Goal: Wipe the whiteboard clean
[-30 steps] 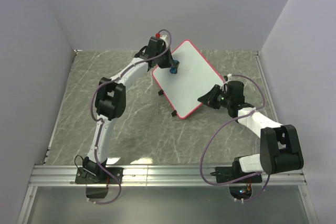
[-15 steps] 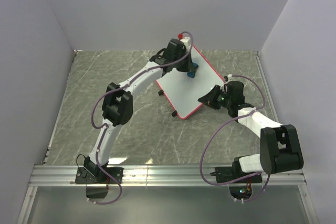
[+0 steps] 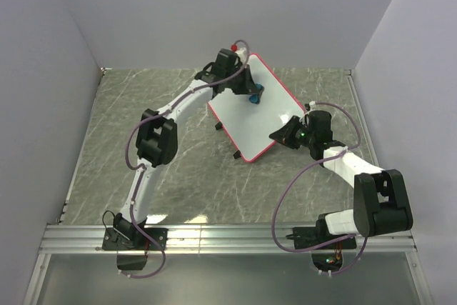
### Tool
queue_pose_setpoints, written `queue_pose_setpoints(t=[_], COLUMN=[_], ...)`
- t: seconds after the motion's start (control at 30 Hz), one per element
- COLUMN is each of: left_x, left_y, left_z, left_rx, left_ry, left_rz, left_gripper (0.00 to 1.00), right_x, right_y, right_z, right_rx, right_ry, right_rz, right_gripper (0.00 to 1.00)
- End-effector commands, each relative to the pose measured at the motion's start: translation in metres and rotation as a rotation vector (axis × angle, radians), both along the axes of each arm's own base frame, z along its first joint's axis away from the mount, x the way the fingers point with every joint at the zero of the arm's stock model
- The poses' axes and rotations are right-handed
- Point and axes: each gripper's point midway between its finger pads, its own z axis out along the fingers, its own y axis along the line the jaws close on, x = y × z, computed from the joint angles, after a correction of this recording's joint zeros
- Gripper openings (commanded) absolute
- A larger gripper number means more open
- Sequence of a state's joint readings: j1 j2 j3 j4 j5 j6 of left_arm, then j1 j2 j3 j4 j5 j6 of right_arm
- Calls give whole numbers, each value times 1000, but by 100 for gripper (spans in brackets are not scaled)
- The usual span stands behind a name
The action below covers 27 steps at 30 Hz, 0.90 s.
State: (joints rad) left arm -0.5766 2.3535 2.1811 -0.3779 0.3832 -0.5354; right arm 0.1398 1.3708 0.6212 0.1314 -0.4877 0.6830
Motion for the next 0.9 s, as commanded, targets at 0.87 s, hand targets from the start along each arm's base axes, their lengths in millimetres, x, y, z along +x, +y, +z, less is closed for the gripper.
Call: queue_pose_setpoints(t=[0.87], left_x=[54], left_y=[41], left_z=[-27], left_rx=[51], left_ry=[27], left_rz=[223], left_gripper=[0], right_x=[-67], right_y=[-14], right_z=[-79], right_rx=[-211], right_ry=[287], right_rz=[83], right_gripper=[0])
